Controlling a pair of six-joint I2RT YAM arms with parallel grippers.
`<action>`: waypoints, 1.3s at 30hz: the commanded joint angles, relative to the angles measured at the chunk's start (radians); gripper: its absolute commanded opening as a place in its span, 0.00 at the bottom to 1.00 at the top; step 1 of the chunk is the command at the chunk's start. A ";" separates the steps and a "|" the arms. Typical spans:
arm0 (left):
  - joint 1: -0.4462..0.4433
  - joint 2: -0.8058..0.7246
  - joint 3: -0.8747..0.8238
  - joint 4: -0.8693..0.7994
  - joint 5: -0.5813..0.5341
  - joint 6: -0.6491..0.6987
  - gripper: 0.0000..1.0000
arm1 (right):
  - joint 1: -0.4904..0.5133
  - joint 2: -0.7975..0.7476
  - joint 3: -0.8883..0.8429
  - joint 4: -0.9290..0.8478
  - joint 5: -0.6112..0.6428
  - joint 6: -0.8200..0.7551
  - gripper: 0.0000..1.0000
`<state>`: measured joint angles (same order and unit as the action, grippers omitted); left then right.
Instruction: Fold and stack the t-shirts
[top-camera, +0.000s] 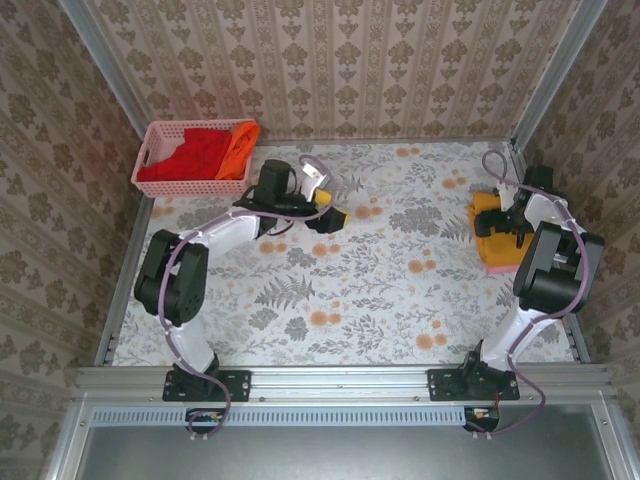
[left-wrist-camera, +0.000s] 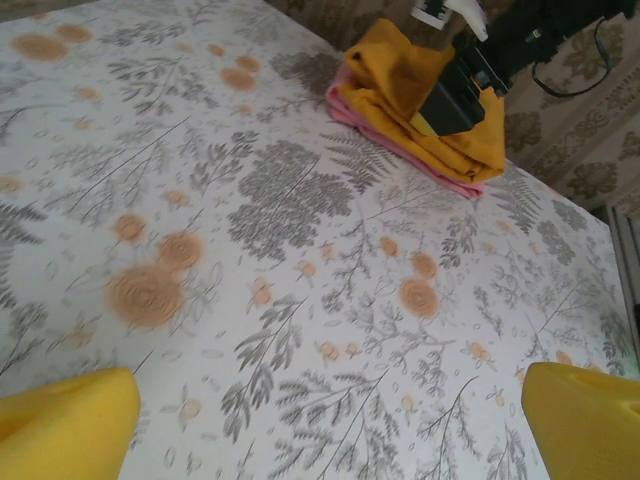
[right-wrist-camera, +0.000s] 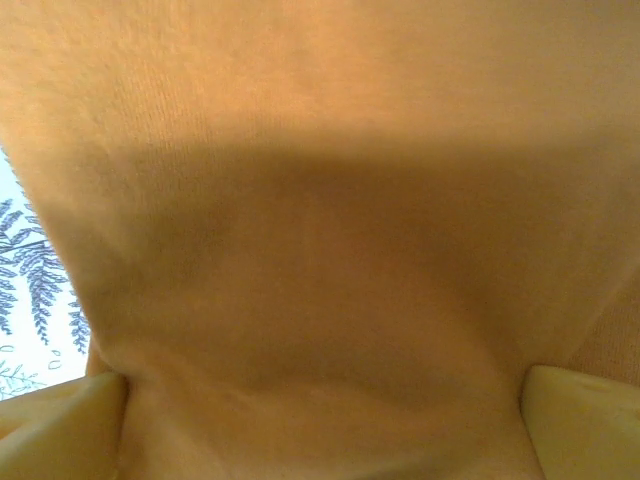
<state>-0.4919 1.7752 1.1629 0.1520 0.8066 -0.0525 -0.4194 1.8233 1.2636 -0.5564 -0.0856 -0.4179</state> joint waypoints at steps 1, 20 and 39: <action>0.071 -0.088 -0.057 0.081 -0.009 -0.051 1.00 | 0.020 -0.058 0.003 0.007 -0.050 0.061 1.00; 0.491 -0.489 -0.504 0.114 -0.680 0.085 1.00 | 0.414 -0.468 -0.471 0.553 0.139 0.457 1.00; 0.506 -0.266 -0.695 0.569 -0.736 0.103 1.00 | 0.444 -0.291 -0.860 1.419 0.196 0.458 1.00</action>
<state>0.0555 1.4845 0.4377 0.6693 0.1150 0.0071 0.0261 1.5227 0.4171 0.7372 0.0761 0.0303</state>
